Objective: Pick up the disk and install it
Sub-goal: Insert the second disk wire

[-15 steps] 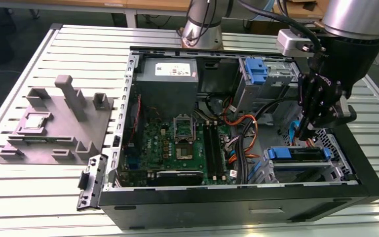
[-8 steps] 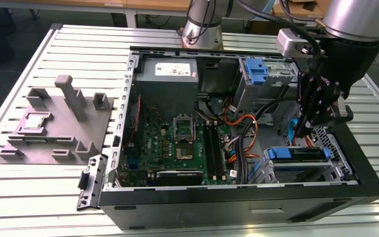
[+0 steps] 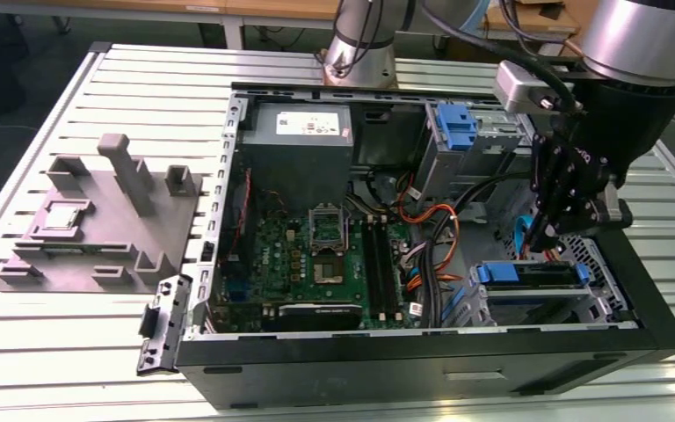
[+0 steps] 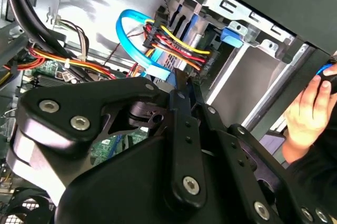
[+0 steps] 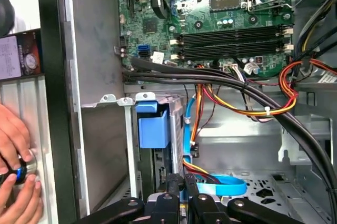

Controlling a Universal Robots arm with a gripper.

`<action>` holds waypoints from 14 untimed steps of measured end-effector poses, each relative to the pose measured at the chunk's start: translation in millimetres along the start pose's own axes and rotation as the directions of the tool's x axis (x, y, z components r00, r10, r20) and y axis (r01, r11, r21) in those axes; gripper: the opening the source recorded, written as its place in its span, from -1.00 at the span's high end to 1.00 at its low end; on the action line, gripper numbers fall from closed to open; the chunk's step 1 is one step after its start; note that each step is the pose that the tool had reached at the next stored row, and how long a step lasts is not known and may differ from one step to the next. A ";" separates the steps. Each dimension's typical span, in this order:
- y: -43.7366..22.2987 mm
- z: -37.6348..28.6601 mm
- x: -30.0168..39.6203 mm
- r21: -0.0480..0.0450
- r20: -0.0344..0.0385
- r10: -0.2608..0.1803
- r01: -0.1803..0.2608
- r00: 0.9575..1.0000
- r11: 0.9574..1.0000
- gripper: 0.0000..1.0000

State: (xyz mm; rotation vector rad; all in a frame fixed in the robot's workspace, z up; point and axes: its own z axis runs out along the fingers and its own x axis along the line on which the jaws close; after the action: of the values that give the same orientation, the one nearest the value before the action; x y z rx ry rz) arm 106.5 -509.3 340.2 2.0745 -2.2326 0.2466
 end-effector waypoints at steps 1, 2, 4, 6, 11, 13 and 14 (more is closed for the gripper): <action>0.1 0.3 1.3 0.000 0.008 0.001 -0.001 1.000 1.000 0.68; 0.4 0.7 2.4 0.001 0.017 0.001 -0.001 1.000 1.000 0.68; 1.1 1.0 4.1 0.003 0.031 0.002 -0.002 1.000 1.000 0.68; 3.0 1.0 5.1 0.008 0.035 0.002 -0.002 0.999 1.000 0.68; 7.4 1.2 7.2 0.028 0.037 0.001 -0.002 0.999 1.000 0.68; 8.4 1.7 9.3 0.034 0.039 0.000 -0.002 0.999 0.999 0.68; 8.4 2.1 10.8 0.035 0.041 0.000 -0.002 0.999 0.999 0.68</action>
State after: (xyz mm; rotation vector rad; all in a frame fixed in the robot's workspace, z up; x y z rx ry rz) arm 97.4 -519.7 339.5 2.1147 -2.2689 0.2475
